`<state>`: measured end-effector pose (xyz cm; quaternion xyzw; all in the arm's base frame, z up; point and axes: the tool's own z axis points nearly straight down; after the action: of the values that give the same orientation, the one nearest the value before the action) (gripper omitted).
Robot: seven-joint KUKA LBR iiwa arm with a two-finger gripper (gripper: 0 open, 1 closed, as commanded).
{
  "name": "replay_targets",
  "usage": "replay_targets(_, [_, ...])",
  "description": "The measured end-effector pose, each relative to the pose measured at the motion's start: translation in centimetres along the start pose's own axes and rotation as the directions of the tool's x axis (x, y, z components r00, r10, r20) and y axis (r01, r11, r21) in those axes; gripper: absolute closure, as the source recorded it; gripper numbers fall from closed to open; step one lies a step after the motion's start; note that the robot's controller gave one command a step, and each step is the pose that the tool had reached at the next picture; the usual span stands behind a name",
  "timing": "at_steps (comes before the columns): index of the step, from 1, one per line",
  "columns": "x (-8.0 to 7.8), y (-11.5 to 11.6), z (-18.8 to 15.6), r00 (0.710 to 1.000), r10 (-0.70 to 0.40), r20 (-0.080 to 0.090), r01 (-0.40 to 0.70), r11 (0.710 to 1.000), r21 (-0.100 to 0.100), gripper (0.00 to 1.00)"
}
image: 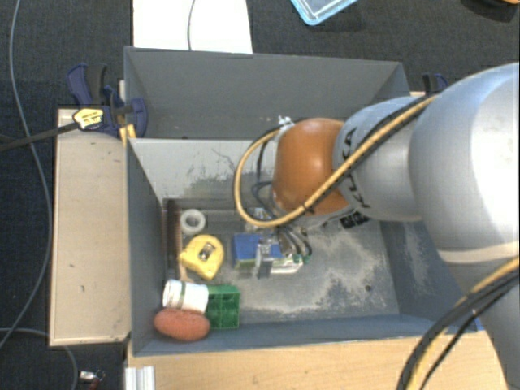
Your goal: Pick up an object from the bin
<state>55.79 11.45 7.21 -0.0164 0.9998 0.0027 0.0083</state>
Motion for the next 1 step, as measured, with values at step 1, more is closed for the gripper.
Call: replay_targets(1, [0.00, 0.00, 0.00, 1.000, 0.000, 0.000, 0.000, 1.000, 0.000, 1.00])
